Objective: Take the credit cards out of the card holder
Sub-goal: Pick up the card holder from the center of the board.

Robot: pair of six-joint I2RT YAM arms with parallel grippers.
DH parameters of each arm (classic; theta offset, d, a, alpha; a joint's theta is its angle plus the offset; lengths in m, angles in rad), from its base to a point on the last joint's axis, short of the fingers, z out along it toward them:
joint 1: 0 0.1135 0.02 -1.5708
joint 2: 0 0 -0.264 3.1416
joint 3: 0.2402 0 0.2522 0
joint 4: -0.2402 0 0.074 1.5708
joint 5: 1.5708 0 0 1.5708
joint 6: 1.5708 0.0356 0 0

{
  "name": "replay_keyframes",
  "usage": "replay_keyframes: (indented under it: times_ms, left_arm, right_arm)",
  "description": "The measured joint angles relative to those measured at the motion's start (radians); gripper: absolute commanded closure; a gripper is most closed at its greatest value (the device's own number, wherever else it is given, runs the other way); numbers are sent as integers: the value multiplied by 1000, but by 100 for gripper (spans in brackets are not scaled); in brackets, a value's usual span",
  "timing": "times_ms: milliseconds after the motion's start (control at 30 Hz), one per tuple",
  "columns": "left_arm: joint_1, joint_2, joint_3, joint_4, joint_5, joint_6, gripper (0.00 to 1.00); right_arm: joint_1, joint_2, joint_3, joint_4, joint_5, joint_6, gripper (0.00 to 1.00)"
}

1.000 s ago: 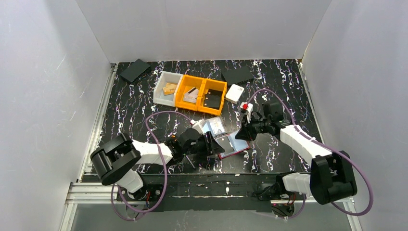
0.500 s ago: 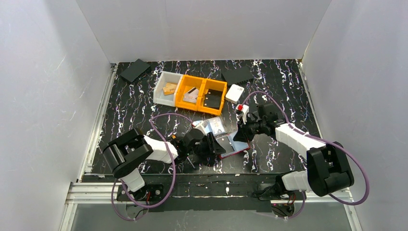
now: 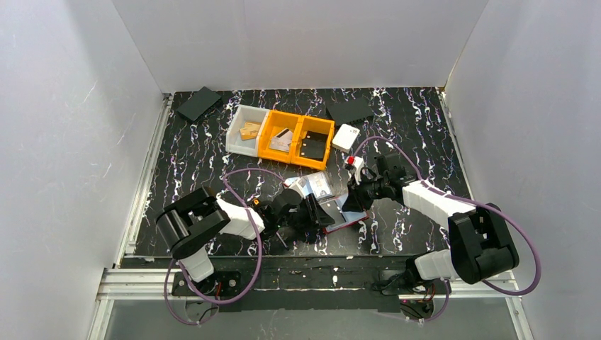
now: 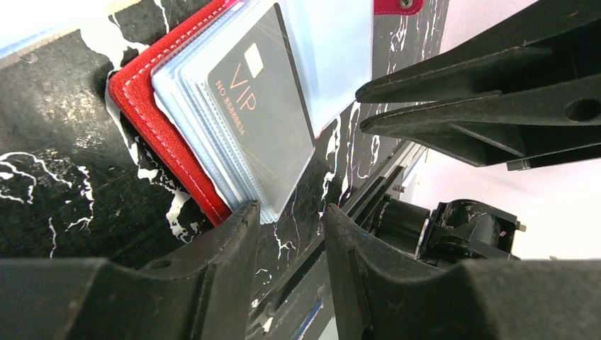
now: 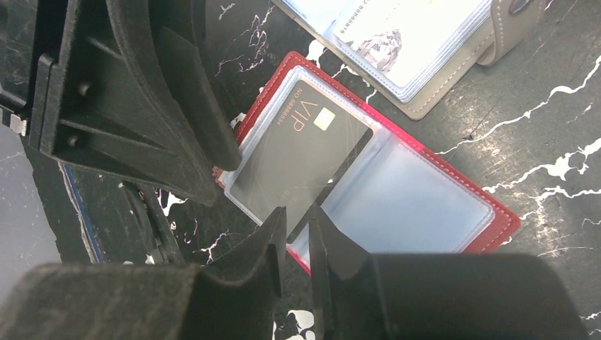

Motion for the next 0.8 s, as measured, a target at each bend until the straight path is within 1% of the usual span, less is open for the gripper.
replay_keyframes:
  times_ms: [200, 433, 600, 800]
  left_arm:
    - [0, 21, 6, 21, 2, -15, 61]
    - [0, 21, 6, 31, 1, -22, 61]
    - [0, 21, 6, 51, 0, -28, 60]
    - [0, 41, 17, 63, 0, -40, 58]
  right_arm:
    - [1, 3, 0, -2, 6, 1, 68]
    - [1, 24, 0, -6, 21, 2, 65]
    - [1, 24, 2, -10, 33, 5, 55]
    - [1, 24, 8, -11, 32, 5, 45]
